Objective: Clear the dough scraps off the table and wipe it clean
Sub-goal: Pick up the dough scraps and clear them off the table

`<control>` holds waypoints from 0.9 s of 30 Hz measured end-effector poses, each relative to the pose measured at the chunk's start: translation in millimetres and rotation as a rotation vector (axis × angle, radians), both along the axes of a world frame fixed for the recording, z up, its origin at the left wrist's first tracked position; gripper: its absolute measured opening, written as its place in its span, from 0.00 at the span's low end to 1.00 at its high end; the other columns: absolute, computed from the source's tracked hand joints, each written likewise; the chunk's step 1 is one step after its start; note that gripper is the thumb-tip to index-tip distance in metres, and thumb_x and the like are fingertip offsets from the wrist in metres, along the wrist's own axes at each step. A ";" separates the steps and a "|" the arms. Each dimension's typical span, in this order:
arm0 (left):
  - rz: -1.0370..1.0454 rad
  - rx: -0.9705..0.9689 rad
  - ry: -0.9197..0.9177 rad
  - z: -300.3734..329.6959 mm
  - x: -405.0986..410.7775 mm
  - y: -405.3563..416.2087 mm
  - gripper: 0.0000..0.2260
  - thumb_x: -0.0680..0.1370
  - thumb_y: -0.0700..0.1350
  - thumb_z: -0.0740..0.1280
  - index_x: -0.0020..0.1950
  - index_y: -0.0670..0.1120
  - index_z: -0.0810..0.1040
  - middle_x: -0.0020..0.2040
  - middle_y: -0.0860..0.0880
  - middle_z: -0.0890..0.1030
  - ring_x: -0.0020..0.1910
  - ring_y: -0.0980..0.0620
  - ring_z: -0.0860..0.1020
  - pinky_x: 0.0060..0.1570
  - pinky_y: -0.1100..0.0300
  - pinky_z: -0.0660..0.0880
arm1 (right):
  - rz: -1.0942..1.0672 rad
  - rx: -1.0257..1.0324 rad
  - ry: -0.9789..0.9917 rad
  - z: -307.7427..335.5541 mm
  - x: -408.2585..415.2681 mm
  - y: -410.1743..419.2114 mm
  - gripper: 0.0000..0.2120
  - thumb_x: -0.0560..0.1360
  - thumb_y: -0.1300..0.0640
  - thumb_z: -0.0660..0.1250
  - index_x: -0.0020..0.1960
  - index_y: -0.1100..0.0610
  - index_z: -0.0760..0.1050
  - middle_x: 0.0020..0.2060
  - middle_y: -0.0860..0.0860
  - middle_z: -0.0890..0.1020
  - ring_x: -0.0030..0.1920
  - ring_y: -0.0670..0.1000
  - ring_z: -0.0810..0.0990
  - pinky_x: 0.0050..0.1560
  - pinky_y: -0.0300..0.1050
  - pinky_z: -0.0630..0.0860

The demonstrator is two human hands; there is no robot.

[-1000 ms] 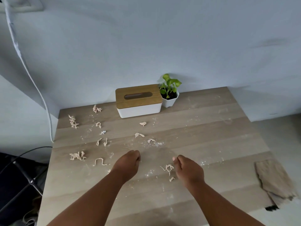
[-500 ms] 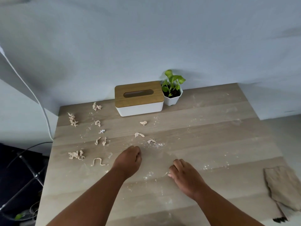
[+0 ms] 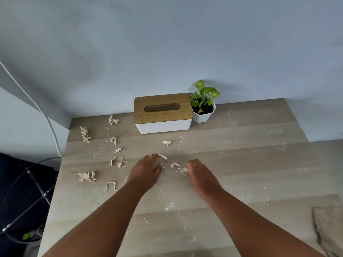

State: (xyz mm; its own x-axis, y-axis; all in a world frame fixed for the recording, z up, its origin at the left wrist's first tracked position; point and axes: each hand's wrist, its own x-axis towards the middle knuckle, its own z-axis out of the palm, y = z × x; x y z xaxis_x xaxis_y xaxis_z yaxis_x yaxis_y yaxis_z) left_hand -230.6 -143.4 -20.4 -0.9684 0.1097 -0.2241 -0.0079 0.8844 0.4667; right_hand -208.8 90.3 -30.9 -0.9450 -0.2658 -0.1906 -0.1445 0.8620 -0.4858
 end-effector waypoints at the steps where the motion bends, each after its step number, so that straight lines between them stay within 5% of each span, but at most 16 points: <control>1: 0.003 -0.004 -0.004 -1.0 -3.8 0.8 0.16 0.82 0.53 0.64 0.69 0.51 0.74 0.56 0.45 0.81 0.57 0.41 0.80 0.53 0.51 0.77 | -0.008 -0.008 0.013 0.8 -5.3 -2.8 0.07 0.84 0.58 0.58 0.57 0.59 0.72 0.54 0.56 0.76 0.51 0.59 0.78 0.48 0.50 0.74; 5: 0.040 -0.020 -0.049 -2.2 -16.7 6.0 0.20 0.82 0.59 0.63 0.71 0.53 0.69 0.60 0.47 0.80 0.61 0.43 0.78 0.56 0.50 0.76 | -0.014 -0.015 0.050 1.9 -18.9 -12.4 0.10 0.85 0.51 0.57 0.55 0.57 0.71 0.51 0.54 0.75 0.48 0.57 0.76 0.44 0.49 0.72; 8: 0.039 -0.044 -0.055 -4.6 -21.7 10.0 0.21 0.81 0.61 0.63 0.69 0.51 0.71 0.63 0.47 0.79 0.63 0.42 0.77 0.58 0.49 0.76 | -0.001 -0.008 -0.001 0.4 -25.7 -18.7 0.04 0.82 0.60 0.57 0.56 0.57 0.68 0.51 0.54 0.75 0.48 0.58 0.78 0.42 0.47 0.68; 11: 0.046 -0.105 -0.043 -8.2 -24.1 14.5 0.20 0.81 0.61 0.64 0.62 0.46 0.73 0.59 0.44 0.78 0.60 0.39 0.78 0.57 0.47 0.75 | 0.030 0.036 -0.049 -1.8 -32.3 -22.8 0.13 0.77 0.66 0.58 0.60 0.56 0.69 0.55 0.53 0.75 0.54 0.57 0.77 0.46 0.49 0.74; 19: 0.006 -0.204 -0.086 -12.0 -33.5 14.7 0.13 0.84 0.53 0.57 0.61 0.45 0.69 0.57 0.45 0.77 0.59 0.43 0.78 0.53 0.49 0.76 | 0.072 0.084 0.029 -11.5 -37.3 -27.3 0.14 0.82 0.44 0.60 0.59 0.53 0.72 0.54 0.50 0.75 0.53 0.53 0.76 0.43 0.48 0.75; 27: -0.005 -0.120 -0.075 -5.2 -50.1 12.5 0.07 0.82 0.45 0.59 0.54 0.43 0.72 0.50 0.41 0.80 0.51 0.38 0.78 0.45 0.50 0.71 | 0.145 0.177 0.040 -9.0 -41.1 -38.0 0.08 0.84 0.54 0.58 0.59 0.56 0.73 0.54 0.54 0.75 0.54 0.56 0.78 0.42 0.52 0.78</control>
